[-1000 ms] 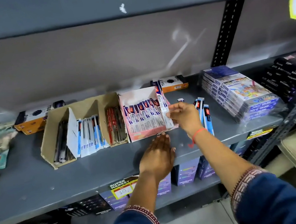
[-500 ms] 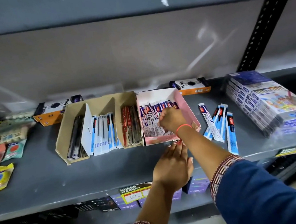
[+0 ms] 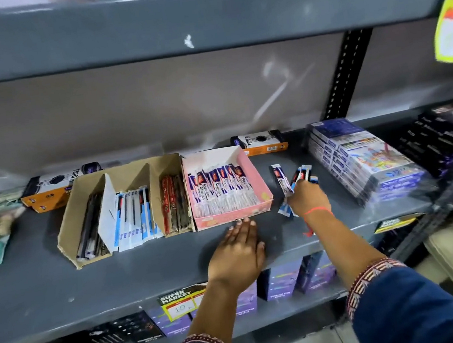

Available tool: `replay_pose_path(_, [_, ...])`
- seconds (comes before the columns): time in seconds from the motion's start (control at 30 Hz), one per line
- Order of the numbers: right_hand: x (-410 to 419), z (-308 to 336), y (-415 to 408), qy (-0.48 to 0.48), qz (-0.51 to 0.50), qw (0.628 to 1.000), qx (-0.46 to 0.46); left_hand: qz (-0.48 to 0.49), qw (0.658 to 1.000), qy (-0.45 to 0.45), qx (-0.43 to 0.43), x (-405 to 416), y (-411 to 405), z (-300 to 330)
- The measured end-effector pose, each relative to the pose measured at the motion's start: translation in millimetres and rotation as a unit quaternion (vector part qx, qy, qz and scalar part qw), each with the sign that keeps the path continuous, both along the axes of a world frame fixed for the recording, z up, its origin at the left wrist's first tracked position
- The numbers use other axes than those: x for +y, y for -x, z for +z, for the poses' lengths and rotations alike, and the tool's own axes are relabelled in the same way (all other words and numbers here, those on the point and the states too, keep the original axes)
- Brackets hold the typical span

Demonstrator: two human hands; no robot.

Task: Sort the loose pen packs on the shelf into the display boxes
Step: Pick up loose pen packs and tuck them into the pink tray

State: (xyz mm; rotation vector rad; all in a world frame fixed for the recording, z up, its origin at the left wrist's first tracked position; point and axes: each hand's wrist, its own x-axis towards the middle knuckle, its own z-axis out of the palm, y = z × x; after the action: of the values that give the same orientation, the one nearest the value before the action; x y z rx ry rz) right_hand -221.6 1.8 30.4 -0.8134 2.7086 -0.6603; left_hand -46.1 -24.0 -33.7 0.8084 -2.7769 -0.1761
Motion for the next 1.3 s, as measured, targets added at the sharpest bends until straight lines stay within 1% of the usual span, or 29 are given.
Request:
replay_pose_path(0.07, [2.2,-3.5,0.7,-0.006,-0.006,1.000,-0.010,-0.002,1.000,0.000,-0.001,-0.1,-0.4,0.6])
replay_pose_path(0.27, [1.8,-4.6,8.4,0.016,-0.041,0.996,-0.076,0.010,1.000,-0.021,0.000,-2.4,-1.1,-3.0])
replay_pose_path(0.5, [-1.1,-0.3,13.9,0.090,-0.073,0.985,-0.127,0.010,1.000,-0.015,0.000,-3.7,-0.9,-3.2])
replay_pose_path(0.57, [0.5,5.8,16.1,0.111,-0.068,0.978,-0.160,0.005,1.000,-0.013,-0.001,-3.5,-1.0,-2.5])
replay_pose_path(0.63, [4.9,13.0,16.1,0.152,-0.056,0.963,-0.214,0.005,1.000,-0.019,-0.005,-3.9,-1.2,-2.3])
replay_pose_path(0.73, [15.1,18.7,12.9,0.233,-0.037,0.917,-0.322,0.005,1.000,-0.020,-0.013,-5.0,-0.2,-2.4])
replay_pose_path(0.8, [22.5,20.6,5.7,0.278,-0.017,0.889,-0.364,0.008,1.000,-0.018,-0.012,-5.5,0.1,-3.0])
replay_pose_path(0.87, [29.6,23.2,-1.1,0.309,0.007,0.870,-0.385,0.012,1.000,-0.009,-0.008,-5.0,0.4,-3.4])
replay_pose_path(1.03, [43.1,20.5,-13.1,0.308,0.074,0.852,-0.417,0.018,1.000,0.011,0.005,-3.2,-0.6,-1.9])
replay_pose_path(1.13, [47.0,16.9,-17.6,0.308,0.093,0.843,-0.432,0.013,1.000,0.009,0.004,-3.0,-0.5,-1.5])
replay_pose_path(1.3, [50.5,17.9,-23.3,0.310,0.111,0.841,-0.430,0.015,1.000,0.002,0.006,-3.8,-0.5,-1.4])
